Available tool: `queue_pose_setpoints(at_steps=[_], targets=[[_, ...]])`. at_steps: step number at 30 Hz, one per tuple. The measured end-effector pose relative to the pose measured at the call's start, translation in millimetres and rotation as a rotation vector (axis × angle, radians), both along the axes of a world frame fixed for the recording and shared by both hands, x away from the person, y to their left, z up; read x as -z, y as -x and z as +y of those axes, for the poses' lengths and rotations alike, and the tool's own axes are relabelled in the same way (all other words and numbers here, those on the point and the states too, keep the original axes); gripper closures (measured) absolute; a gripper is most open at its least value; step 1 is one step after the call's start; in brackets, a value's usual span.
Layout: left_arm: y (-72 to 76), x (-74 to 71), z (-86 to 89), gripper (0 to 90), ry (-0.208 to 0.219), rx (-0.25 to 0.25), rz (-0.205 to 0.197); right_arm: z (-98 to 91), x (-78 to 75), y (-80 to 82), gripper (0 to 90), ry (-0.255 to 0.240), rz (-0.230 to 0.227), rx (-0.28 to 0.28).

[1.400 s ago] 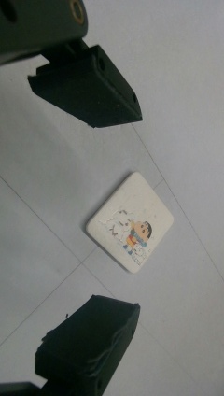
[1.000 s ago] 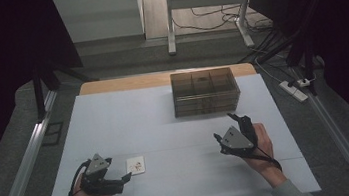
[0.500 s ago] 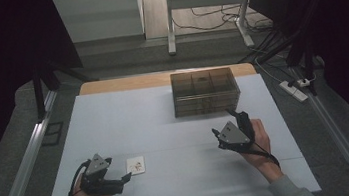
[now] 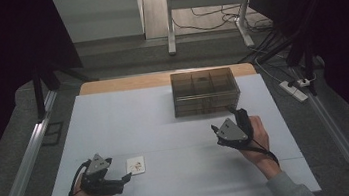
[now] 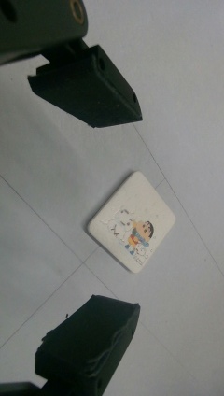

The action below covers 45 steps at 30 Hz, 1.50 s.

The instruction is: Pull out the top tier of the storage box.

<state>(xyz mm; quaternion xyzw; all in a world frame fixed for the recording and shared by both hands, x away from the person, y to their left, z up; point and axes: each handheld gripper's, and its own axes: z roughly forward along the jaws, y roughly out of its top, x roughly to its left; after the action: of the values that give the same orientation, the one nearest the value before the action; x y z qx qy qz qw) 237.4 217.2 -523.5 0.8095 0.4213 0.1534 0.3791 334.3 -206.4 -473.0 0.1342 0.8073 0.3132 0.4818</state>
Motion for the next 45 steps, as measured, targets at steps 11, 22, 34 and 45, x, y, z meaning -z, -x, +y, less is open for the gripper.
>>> queue_pose_setpoints(at_steps=[11, 22, 34, 45], targets=[[-0.2, 0.3, -0.2, 9.4, -0.001, 0.001, 0.002, 1.5, -3.0, -5.2, 22.0, 0.004, -0.013, 0.008], [-0.3, 0.5, -0.3, 9.4, -0.003, 0.001, 0.002, 5.1, -3.0, -12.7, 22.4, 0.019, -0.011, 0.003], [-0.5, 0.8, -0.7, 9.4, -0.005, 0.006, 0.002, 5.3, -1.5, -24.2, 22.8, 0.013, -0.012, 0.017], [-0.4, 0.7, -0.5, 9.4, -0.005, 0.006, 0.002, 9.7, 0.9, -33.3, 23.7, 0.023, -0.013, 0.02]])
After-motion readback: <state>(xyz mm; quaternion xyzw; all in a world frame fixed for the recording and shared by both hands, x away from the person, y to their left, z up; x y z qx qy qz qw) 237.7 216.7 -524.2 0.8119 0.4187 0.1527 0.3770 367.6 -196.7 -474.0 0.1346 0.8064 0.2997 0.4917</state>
